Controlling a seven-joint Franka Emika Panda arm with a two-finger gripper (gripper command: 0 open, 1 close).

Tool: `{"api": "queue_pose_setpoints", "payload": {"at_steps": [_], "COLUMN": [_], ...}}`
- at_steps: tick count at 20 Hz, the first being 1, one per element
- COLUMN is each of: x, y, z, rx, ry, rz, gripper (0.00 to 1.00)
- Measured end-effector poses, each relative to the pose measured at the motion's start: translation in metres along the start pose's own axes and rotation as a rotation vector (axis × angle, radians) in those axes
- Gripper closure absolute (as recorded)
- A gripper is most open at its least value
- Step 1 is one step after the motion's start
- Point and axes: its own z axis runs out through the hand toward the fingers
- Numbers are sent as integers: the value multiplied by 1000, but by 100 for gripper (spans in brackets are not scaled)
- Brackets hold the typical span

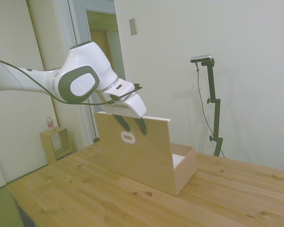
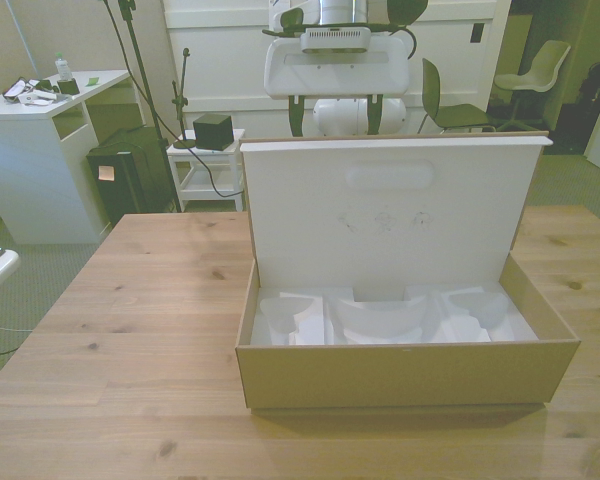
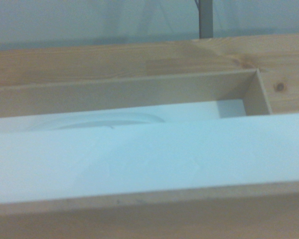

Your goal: Close the box

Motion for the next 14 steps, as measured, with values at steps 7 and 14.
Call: {"api": "queue_pose_setpoints", "payload": {"at_steps": [7, 14], "x": [19, -3], "y": [-22, -33], "z": [26, 22], "rx": [-12, -121], "ry": [-18, -174], "rz": [0, 13], "gripper": [0, 0]}}
